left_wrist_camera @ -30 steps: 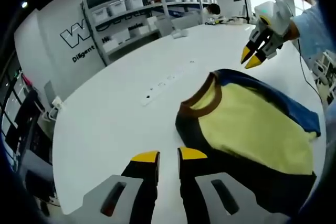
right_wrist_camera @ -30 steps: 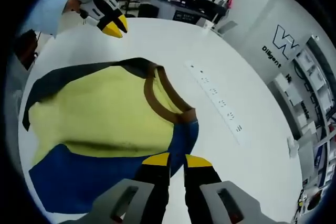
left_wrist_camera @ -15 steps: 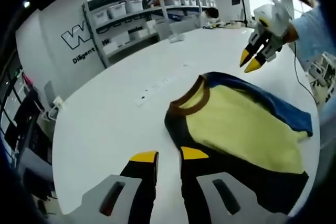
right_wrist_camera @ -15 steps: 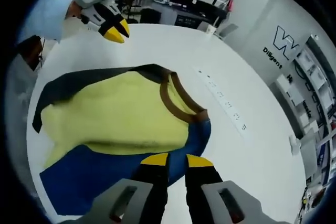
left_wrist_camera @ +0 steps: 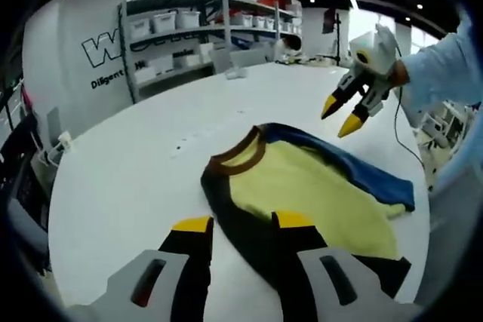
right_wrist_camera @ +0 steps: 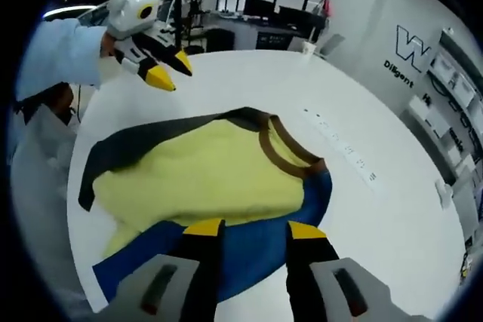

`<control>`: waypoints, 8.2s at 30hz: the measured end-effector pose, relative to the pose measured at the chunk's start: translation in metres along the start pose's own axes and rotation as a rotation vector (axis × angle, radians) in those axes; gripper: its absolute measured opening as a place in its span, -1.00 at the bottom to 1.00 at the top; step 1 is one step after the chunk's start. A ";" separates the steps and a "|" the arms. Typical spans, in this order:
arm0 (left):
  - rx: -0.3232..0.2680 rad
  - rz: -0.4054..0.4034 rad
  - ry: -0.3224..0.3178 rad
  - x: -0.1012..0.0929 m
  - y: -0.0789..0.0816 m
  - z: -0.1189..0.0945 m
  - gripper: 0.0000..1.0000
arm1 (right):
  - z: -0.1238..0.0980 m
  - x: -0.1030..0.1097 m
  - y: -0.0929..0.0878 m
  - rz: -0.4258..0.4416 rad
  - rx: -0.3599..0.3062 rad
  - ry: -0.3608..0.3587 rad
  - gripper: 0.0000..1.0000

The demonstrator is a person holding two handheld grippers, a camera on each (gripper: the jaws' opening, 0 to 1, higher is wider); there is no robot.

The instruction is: Fold the garment on the visible template until the final outline fits inside the template.

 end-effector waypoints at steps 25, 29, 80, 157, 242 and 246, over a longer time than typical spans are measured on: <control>-0.039 0.019 -0.064 -0.059 -0.007 -0.037 -0.23 | -0.030 0.055 -0.015 0.080 -0.074 0.076 -0.19; -0.047 0.011 -0.054 -0.064 -0.008 -0.044 -0.22 | -0.036 0.065 -0.021 0.089 -0.082 0.082 -0.18; -0.089 -0.029 -0.017 -0.113 -0.019 -0.098 -0.15 | -0.083 0.129 -0.109 0.297 -0.089 0.050 -0.24; -0.075 -0.041 -0.016 -0.118 -0.027 -0.098 -0.17 | -0.186 -0.066 -0.152 0.284 0.482 -0.263 -1.00; -0.022 -0.071 0.074 -0.104 -0.024 -0.110 -0.17 | -0.160 -0.172 -0.249 0.571 0.416 -0.427 -0.82; -0.030 -0.068 0.071 -0.105 -0.022 -0.111 -0.17 | -0.155 -0.168 -0.244 0.632 0.351 -0.399 -0.75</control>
Point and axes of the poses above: the point that each gripper's makers call its tool centre point, and the gripper's own axes: z roughly forward along the fingers, x roughly to its left, y roughly out of its top, the point moved 3 cm from there along -z, roughly backward along the fingers, and after that the axes turned 9 degrees about z, right-handed, at the moved point
